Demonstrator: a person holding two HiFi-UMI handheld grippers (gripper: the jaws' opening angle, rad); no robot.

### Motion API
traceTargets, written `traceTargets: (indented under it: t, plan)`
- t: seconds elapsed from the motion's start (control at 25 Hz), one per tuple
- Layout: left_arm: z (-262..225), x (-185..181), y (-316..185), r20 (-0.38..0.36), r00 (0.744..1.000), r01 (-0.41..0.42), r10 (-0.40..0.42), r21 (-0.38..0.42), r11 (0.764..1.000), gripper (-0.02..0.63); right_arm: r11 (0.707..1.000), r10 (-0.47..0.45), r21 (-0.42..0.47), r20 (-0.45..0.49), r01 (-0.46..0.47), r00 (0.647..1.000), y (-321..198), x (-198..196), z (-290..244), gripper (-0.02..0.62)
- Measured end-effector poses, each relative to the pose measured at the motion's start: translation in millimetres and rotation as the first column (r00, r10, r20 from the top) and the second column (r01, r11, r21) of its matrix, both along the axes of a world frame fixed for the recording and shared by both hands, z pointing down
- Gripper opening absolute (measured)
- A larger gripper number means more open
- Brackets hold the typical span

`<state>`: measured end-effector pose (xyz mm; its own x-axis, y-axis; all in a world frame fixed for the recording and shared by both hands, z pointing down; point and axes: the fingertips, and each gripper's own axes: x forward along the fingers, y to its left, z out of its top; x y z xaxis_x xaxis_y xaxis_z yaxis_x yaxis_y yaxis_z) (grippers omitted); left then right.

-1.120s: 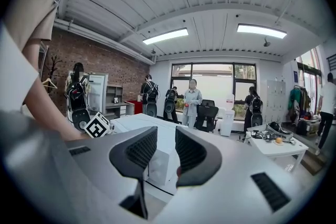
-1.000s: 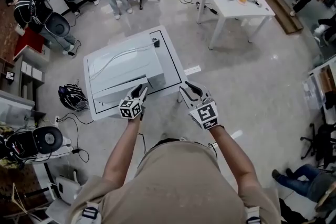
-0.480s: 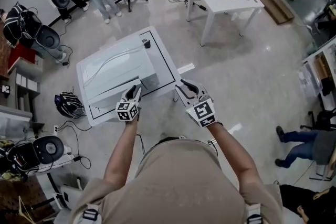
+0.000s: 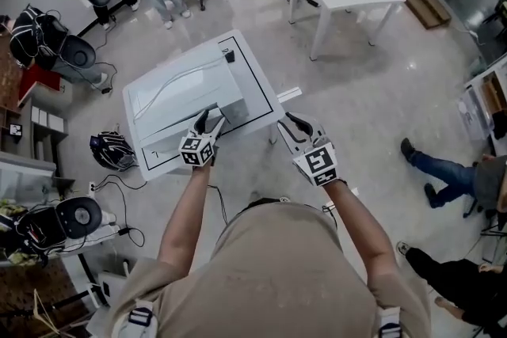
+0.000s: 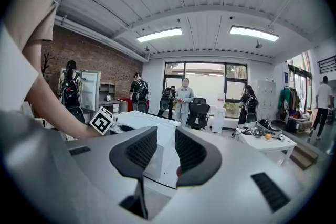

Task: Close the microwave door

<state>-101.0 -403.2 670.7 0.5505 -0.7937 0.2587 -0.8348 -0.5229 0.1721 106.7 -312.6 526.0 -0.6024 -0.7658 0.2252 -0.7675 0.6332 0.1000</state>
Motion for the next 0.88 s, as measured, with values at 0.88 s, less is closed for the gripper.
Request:
traceTargets:
  t: [0.88]
  plan:
    - [23.8,30.1,45.9,0.221,0.953,-0.230,0.207,0.085,0.969,0.324,0.997,-0.045,-0.061,-0.029,0.043,0.999,21.7,-16.6,30.5,0.112]
